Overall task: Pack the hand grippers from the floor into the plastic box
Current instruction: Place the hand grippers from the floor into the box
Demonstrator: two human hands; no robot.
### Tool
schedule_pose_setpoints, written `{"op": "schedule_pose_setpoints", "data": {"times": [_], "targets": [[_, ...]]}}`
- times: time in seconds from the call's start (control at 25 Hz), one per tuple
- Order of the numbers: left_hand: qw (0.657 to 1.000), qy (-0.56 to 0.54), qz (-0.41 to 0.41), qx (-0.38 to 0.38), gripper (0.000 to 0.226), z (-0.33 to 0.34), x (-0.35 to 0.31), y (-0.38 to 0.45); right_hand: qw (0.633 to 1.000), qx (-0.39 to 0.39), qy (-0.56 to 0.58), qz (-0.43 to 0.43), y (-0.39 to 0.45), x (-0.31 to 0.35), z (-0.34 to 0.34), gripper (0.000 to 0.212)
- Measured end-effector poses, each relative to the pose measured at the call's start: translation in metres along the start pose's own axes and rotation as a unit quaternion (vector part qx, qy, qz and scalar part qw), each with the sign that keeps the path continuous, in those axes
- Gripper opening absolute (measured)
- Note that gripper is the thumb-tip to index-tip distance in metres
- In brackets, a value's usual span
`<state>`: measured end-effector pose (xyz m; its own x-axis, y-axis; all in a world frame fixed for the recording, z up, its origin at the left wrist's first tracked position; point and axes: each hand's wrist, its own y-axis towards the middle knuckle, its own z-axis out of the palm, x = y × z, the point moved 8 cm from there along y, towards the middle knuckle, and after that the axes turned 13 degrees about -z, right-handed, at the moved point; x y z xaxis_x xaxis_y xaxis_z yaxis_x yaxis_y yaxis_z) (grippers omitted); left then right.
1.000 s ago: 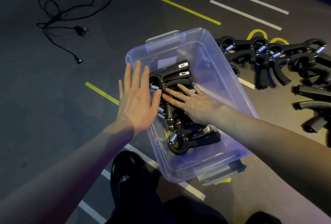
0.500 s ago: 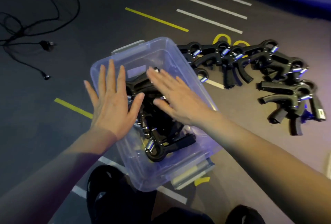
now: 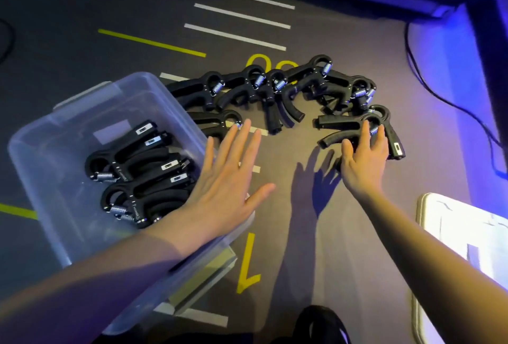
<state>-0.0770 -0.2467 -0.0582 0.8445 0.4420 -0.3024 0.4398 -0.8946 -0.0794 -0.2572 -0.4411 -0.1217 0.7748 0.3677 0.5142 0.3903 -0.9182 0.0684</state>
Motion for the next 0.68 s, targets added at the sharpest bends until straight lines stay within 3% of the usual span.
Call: {"op": "schedule_pose_setpoints", "data": {"times": [0.12,0.24,0.4,0.6,0.68], "targets": [[0.999,0.033,0.005,0.007,0.075,0.008,0.0,0.003,0.995,0.082,-0.053,0.012,0.022,-0.037,0.015,0.053],[0.997,0.068,0.007,0.02,0.065,0.009,0.0,0.003,0.987,0.151,-0.026,0.052,0.038,-0.05,0.027,0.047],[0.996,0.086,0.007,0.029,0.059,0.011,0.0,0.002,0.982,0.174,-0.061,0.029,0.054,-0.046,0.032,0.04],[0.996,0.081,0.007,0.029,0.056,0.009,0.0,0.002,0.969,0.211,-0.079,0.101,0.05,-0.052,0.034,0.037],[0.996,0.081,0.008,0.031,0.056,0.009,0.0,0.002,0.964,0.227,-0.106,0.089,0.049,-0.045,0.033,0.035]]}}
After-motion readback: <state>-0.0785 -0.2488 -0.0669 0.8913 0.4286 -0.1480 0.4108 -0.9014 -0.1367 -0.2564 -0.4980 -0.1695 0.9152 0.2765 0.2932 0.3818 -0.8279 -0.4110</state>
